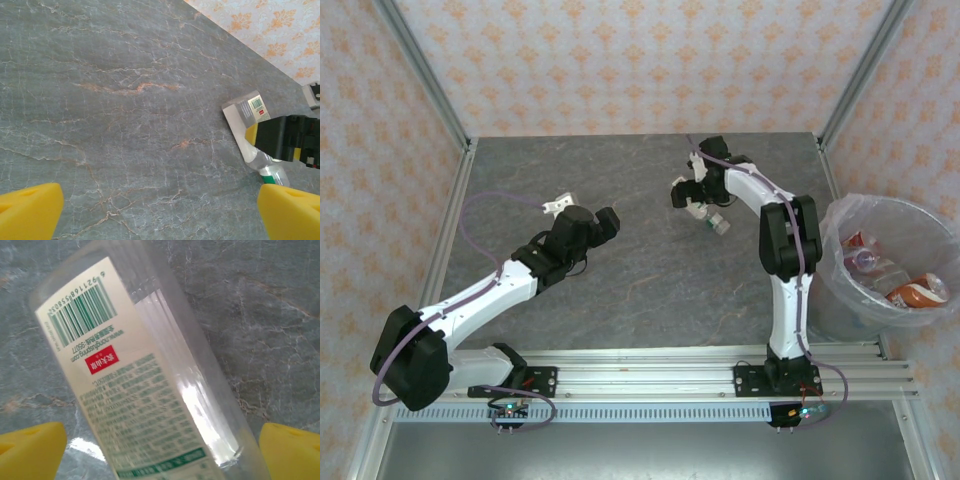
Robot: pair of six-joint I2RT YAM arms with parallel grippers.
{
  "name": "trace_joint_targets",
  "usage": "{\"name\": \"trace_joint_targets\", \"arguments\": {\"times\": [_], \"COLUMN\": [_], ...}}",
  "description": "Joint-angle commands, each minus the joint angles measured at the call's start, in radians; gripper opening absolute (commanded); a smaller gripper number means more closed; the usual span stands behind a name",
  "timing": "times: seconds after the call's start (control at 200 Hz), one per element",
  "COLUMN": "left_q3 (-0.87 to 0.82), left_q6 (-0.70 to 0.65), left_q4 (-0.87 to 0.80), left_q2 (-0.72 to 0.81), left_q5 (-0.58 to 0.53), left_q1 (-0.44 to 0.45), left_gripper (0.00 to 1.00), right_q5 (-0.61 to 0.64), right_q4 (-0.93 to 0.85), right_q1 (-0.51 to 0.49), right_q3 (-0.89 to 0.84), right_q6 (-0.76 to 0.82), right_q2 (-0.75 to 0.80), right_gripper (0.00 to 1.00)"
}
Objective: Put the plastic bottles in the bin
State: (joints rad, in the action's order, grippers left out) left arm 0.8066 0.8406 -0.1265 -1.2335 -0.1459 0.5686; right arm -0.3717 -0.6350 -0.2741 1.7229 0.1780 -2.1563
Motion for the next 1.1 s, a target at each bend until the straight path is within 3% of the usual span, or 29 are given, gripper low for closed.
{"name": "trace_joint_targets", "arguments": {"times": [0.0, 0.135, 0.45, 0.5, 0.57, 0.626, 0.871, 1.091], "left_q3": [-0.017, -0.018, -0.019, -0.017, -0.017, -0.015, -0.008, 0.003], "left_q6": [0.0, -0.003, -0.008, -0.008, -0.009, -0.009, -0.02, -0.028], "left_q4": [-0.005, -0.004, -0.012, -0.012, -0.006, -0.002, 0.001, 0.012], "left_q2": [0.003, 0.0, 0.002, 0.001, -0.003, -0.007, -0.016, -0.03], "left_q5": [-0.023, -0.024, -0.034, -0.036, -0.035, -0.034, -0.023, -0.016], "left_q1": [-0.007, -0.007, -0.007, -0.006, -0.006, -0.007, -0.007, -0.007], "left_gripper": [1.0, 1.0, 1.0, 1.0, 1.0, 1.0, 1.0, 1.0], "right_q5": [0.102, 0.155, 0.101, 0.085, 0.07, 0.074, 0.115, 0.159], "right_q4": [-0.074, -0.13, -0.19, -0.198, -0.192, -0.184, -0.19, -0.071], "right_q1": [-0.011, -0.03, -0.039, -0.038, -0.038, -0.038, -0.039, -0.038], "right_q3": [0.071, 0.145, 0.217, 0.228, 0.229, 0.227, 0.217, 0.075], "right_q6": [0.046, 0.09, 0.264, 0.264, 0.253, 0.241, 0.197, 0.141], "right_q2": [-0.053, -0.105, -0.166, -0.169, -0.167, -0.163, -0.124, 0.034], "right_gripper": [0.99, 0.99, 0.98, 0.95, 0.8, 0.74, 0.61, 0.56]}}
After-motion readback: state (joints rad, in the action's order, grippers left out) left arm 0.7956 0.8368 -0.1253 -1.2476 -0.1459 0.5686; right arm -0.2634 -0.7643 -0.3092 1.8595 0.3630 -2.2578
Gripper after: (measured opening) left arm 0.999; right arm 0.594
